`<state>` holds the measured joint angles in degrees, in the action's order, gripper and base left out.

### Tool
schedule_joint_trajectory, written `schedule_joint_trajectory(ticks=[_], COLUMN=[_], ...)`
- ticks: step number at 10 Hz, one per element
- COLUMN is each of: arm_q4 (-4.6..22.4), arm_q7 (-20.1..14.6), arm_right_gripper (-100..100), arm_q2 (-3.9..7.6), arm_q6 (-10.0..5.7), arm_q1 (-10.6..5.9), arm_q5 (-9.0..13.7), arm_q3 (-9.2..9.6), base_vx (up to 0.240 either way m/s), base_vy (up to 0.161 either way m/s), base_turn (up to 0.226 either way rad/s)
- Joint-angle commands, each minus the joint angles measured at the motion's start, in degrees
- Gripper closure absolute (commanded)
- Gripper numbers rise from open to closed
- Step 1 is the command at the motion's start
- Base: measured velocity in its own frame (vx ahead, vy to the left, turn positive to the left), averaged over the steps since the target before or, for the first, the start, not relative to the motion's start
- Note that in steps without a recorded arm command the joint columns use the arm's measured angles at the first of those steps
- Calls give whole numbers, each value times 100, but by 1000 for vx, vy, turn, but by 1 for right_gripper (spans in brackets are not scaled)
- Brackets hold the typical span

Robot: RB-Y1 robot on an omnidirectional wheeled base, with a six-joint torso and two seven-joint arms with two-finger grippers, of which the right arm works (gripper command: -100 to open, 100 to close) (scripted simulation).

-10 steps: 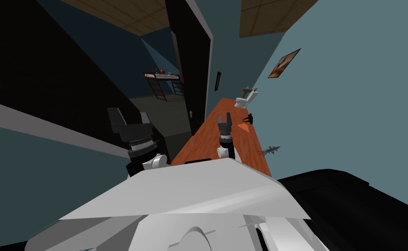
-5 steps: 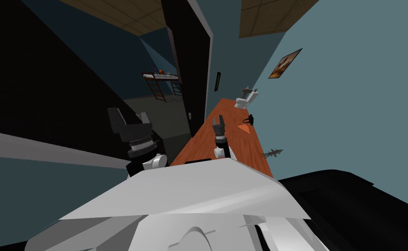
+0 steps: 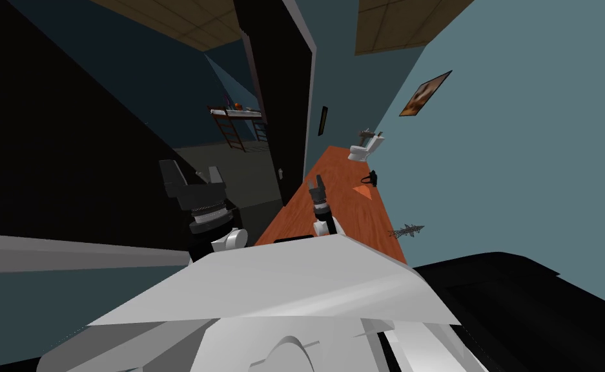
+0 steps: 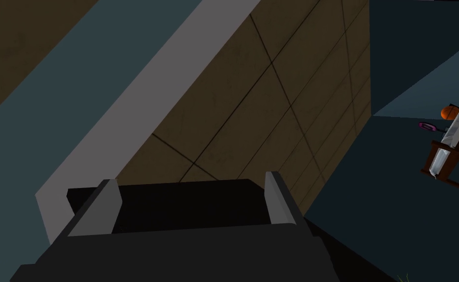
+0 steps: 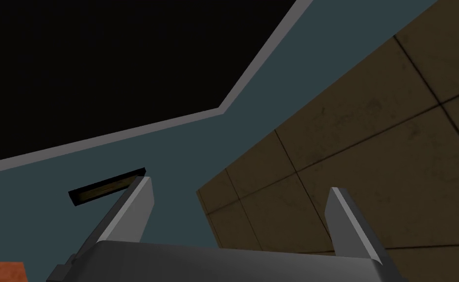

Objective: Push the door open

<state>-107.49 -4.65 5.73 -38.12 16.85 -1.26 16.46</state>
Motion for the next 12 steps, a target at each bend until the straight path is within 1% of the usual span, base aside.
schedule_joint_trajectory(ticks=[1,10,11,12], arm_q4=[196,1132,1343,1448], arm_q7=[-7,-87,-105,-114], arm_right_gripper=[-100,-100,-100,-100], arm_q2=[1,85,102,109], arm_q6=[-34,-122,-142,-152], arm_q1=[-72,-418,-496,-535], arm_q5=[-9,-27,-31,-33], arm_q3=[127,785,933,1007], base_vx=[94,101,148,147], base_vy=[-11,-23,-13,-40], base_turn=[-8,-6,-10,-10])
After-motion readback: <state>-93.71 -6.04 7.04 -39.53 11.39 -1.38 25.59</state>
